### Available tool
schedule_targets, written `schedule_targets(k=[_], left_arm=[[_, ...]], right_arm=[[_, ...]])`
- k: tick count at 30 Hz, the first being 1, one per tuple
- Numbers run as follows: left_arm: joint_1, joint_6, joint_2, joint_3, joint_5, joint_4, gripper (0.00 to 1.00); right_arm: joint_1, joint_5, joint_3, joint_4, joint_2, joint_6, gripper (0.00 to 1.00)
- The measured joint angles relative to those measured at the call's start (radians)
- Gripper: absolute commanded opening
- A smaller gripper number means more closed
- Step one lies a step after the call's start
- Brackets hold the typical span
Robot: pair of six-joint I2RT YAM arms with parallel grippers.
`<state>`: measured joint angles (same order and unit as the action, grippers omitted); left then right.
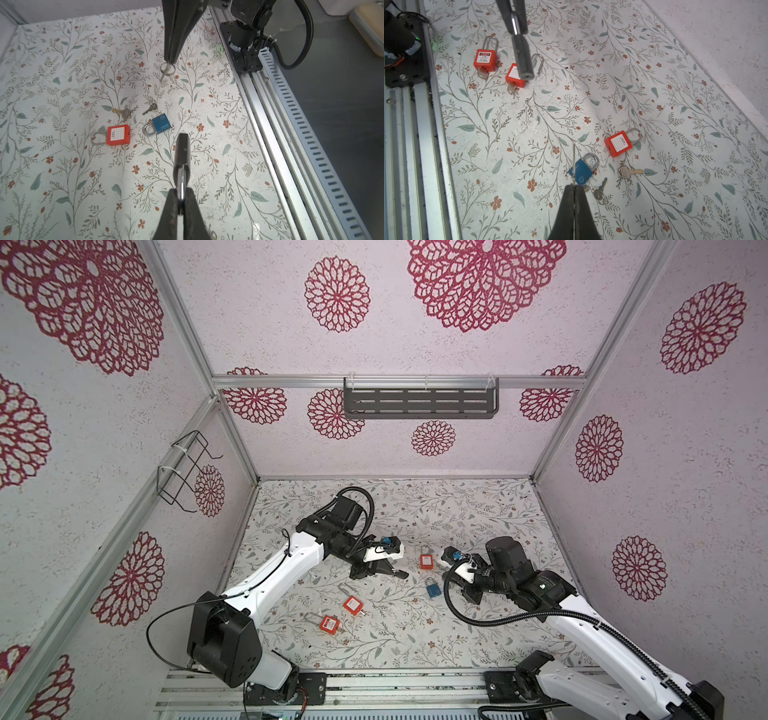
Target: Lock with the key
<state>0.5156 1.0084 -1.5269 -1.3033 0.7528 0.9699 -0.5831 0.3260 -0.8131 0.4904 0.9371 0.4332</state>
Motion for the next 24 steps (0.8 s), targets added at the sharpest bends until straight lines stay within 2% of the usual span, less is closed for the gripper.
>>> schedule_targets(k=[11,16,24], left_arm=[[0.106,0.092,-0.325,-0.256,-0.151,0.281,0.00],[0.138,0.098,-0.412,-0.302,-0.214,0.333,0.00],[0.157,0.097,-0.540,-0.368,-0.246,0.372,0.00]], right_arm=[[0.000,-0.088,0.044,-0.020,-0.027,-0.196,0.00],[0.000,-0.122,0.080,-0.038,-0.038,-0.246,0.00],[0.000,-0.161,0.118,-0.061,-0.038,-0.294,0.00]])
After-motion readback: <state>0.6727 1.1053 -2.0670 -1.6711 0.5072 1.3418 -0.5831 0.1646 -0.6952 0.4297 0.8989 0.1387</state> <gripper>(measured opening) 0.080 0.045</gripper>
